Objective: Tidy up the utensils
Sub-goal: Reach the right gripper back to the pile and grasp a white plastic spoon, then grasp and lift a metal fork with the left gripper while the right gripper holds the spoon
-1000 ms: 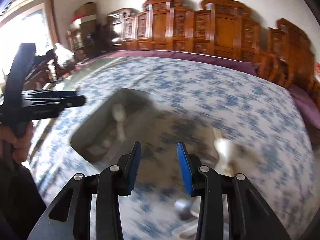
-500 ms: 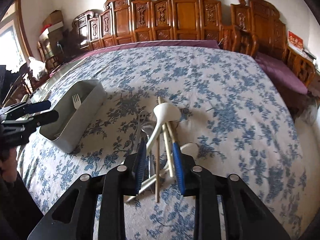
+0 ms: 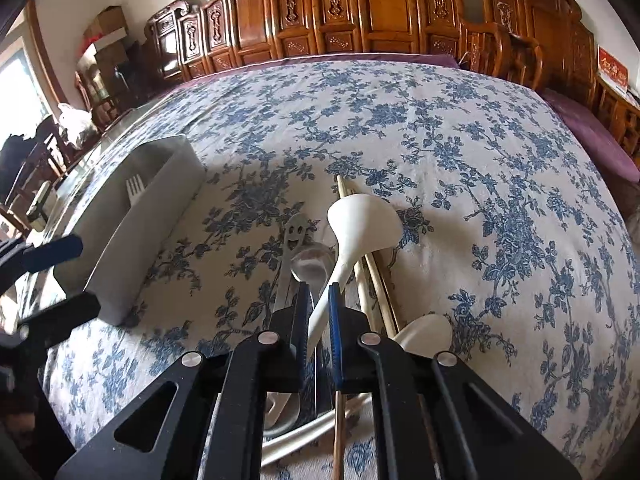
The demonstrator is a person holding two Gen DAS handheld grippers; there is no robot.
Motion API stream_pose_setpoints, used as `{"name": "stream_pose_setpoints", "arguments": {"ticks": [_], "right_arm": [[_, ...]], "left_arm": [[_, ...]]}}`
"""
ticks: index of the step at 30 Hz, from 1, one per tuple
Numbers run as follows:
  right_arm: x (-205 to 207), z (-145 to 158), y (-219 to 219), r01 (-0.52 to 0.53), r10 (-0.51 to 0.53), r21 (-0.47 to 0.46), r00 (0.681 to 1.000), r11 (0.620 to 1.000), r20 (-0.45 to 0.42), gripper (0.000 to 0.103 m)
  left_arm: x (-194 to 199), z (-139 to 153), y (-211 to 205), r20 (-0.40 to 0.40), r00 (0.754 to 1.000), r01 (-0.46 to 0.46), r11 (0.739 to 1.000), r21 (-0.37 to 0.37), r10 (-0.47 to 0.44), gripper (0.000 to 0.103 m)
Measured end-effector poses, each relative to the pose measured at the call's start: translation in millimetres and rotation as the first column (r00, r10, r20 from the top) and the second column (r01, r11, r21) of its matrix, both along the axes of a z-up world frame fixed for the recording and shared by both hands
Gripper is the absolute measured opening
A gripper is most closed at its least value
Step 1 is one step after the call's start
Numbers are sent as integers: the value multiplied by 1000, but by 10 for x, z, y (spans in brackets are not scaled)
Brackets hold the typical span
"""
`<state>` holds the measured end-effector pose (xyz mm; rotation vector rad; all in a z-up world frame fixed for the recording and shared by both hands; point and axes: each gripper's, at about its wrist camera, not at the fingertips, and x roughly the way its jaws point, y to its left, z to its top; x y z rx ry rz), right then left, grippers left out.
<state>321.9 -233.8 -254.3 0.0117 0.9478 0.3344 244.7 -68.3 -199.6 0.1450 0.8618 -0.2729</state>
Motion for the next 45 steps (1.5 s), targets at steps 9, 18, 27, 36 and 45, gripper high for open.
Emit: {"name": "stream_pose_setpoints", "arguments": {"ticks": [9,18,27,36,45], "right_arm": [[131,-91,-11,33,-33,-33,999,999,-10,16],[197,-132,-38,46,-47,-31,998,998,-37,16],[52,124,-240,42,-43,17,998,999,44,5],[-22,205,-599,94,-96,29,993,995,64,5],[-45,212,-673,105,-107,29,992,994,69,5]], "left_arm": [[9,-85,-43,-18,1000,7,1000,19,-7,63],[-9,-137,-115,-26,1000,2,999,39,-1,63],[-59,-255,-331,-54,998,19,999,37,-17,63],[92,-378,-510,-112,993,19,999,-44,-24,63],[198,-569,-781,-182,981,47,992,-117,-68,60]]}}
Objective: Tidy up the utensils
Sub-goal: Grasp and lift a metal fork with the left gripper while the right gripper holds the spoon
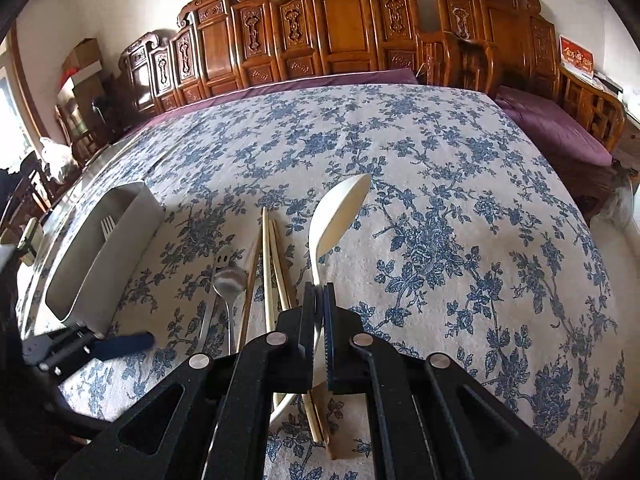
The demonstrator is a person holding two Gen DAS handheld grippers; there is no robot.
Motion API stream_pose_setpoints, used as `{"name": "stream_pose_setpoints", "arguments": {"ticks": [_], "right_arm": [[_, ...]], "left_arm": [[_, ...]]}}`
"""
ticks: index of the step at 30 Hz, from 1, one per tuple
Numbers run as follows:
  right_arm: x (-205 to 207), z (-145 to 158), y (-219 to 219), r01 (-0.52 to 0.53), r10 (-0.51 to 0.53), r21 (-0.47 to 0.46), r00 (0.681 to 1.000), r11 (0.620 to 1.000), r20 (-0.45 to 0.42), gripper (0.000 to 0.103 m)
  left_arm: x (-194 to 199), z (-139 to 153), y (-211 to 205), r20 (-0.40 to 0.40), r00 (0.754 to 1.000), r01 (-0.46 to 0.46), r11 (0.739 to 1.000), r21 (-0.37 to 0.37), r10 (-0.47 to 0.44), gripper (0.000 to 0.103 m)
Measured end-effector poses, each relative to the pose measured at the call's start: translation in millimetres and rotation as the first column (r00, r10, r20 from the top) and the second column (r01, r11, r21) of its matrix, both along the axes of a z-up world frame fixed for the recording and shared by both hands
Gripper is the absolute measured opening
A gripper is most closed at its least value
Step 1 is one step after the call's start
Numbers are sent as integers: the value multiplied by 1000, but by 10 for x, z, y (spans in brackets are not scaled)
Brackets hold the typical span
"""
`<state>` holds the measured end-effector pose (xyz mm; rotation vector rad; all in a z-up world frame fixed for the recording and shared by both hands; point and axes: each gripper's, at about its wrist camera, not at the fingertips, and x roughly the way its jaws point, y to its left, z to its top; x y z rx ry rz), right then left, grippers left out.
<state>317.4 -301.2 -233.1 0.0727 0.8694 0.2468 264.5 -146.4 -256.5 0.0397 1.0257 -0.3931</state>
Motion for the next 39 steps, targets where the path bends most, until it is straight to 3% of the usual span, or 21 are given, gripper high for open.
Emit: {"name": "stream_pose_setpoints", "arguments": {"ticks": [1,4,7,9,16,22,31,35,39], "right_arm": [[0,3,9,-3,3,-1,1000,1000,1,5],[-10,5,43,-13,13,-13,1000,1000,5,5],[-6,5,48,-15,15,-19,1000,1000,5,5],[-7,5,57,-13,13,-21,1000,1000,5,5],[1,-9,74,-14,14,-37,1000,999,2,5],[15,-31,124,-21,21,-46,1000,999,-2,5],[17,-40,166,-24,24,-56,1000,998,-2,5],[12,-33,169,-25,25,-51,1000,998,1,5],[-7,6,237,-39,39,-40,999,998,9,5]], "left_arm": [[-4,-31,-34,-4,1000,11,1000,6,-11,53],[-51,-51,-89,16,1000,25,999,36,-26,50],[-66,-47,-83,13,1000,27,999,25,-27,46],[-79,-48,-92,11,999,44,999,7,-44,34],[-146,43,-32,21,998,56,998,-35,-55,19],[-177,95,-20,11,998,69,995,-69,-68,12],[-153,6,-32,-17,998,60,993,-105,-62,12],[-150,34,7,-5,999,44,995,-86,-44,3],[-147,137,129,14,999,42,996,-83,-41,3]]}}
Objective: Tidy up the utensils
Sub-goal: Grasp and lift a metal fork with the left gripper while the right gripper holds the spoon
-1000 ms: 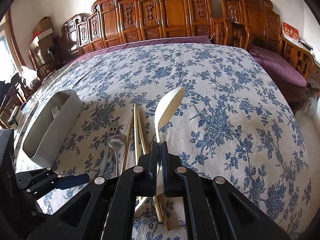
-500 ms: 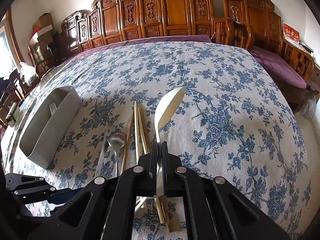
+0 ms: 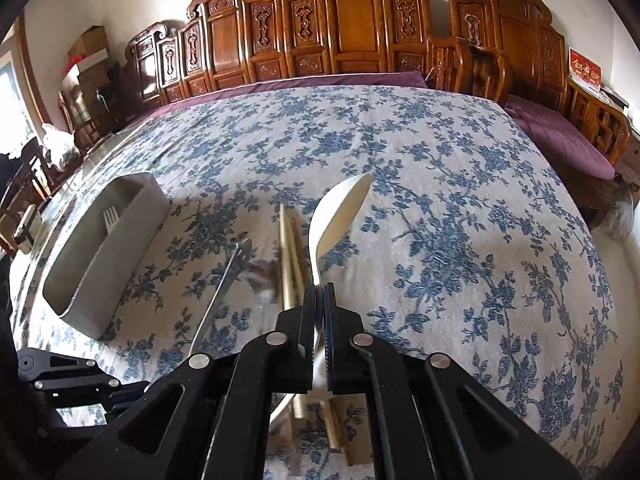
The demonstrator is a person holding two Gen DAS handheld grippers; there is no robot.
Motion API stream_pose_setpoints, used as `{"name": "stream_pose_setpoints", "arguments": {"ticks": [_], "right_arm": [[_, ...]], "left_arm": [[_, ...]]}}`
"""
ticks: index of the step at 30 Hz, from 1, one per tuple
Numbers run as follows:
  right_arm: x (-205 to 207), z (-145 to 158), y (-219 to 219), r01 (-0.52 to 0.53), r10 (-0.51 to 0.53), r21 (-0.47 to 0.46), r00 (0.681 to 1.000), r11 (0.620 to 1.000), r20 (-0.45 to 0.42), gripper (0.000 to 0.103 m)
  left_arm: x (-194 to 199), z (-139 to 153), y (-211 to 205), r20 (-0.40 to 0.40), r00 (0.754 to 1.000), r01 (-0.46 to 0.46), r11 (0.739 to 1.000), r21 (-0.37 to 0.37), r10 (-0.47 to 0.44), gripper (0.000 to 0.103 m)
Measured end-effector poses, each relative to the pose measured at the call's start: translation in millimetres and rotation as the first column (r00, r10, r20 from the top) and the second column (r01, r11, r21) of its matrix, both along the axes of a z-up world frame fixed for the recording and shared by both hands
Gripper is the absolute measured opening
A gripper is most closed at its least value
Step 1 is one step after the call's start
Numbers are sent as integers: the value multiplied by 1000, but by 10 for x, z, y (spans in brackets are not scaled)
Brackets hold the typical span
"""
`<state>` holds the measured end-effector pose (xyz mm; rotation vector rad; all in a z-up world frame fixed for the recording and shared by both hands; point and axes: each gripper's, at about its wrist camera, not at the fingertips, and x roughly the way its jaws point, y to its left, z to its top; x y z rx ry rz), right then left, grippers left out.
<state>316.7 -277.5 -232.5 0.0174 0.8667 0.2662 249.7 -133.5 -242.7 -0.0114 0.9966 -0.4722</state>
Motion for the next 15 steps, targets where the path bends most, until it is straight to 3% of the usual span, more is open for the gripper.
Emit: {"name": "stream_pose_setpoints", "arguments": {"ticks": [15], "right_arm": [[-100,94,352,-74,74,29,997,997,13,5]], "left_arm": [[127,547,590,87,996,-45,995,86,38,3]]}}
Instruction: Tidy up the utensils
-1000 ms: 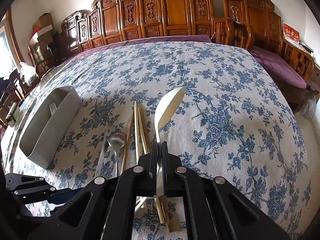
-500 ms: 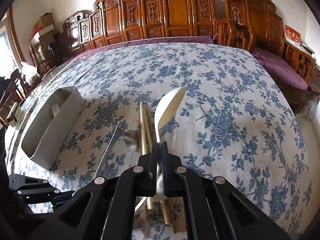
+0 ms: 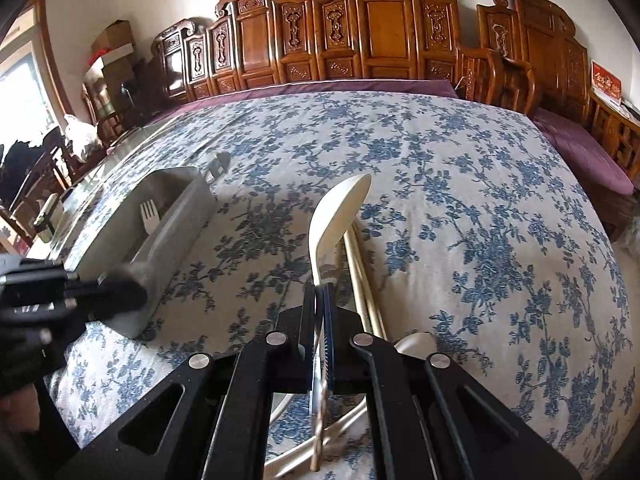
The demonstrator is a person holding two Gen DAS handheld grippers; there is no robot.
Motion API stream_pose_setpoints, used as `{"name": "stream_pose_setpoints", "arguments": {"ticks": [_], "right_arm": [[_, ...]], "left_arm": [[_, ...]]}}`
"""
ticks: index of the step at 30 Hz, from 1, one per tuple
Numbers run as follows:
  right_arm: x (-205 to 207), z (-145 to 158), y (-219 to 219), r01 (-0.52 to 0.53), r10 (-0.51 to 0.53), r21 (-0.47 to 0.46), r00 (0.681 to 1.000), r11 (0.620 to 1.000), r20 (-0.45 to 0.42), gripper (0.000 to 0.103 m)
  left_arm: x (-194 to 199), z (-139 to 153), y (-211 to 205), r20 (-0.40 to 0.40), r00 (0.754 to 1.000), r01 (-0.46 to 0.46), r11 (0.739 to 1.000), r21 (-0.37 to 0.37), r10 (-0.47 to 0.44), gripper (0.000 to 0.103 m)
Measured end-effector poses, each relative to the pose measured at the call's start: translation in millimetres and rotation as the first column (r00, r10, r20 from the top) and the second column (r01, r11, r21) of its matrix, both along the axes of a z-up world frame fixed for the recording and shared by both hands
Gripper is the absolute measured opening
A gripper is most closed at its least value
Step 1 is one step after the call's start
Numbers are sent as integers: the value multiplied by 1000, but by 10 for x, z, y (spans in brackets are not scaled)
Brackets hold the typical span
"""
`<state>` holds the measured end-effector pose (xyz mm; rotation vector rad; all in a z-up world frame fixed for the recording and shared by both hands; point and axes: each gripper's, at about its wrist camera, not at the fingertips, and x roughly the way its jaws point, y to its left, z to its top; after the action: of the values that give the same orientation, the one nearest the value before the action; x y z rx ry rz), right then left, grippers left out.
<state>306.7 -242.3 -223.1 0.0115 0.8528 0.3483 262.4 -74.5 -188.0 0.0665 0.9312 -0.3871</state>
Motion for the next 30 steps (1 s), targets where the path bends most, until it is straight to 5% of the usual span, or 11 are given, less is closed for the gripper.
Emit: {"name": "stream_pose_setpoints", "arguments": {"ticks": [13,30], "right_arm": [[-169,166,174,-43,42,12,998,999,39,5],[-337,324,666,-132,130,24,989,991,68,5]], "left_arm": [[-21,197,467,27,997,-68,997,43,67,3],[122,-97,931,-35,989,-145,988,44,146,3]]}}
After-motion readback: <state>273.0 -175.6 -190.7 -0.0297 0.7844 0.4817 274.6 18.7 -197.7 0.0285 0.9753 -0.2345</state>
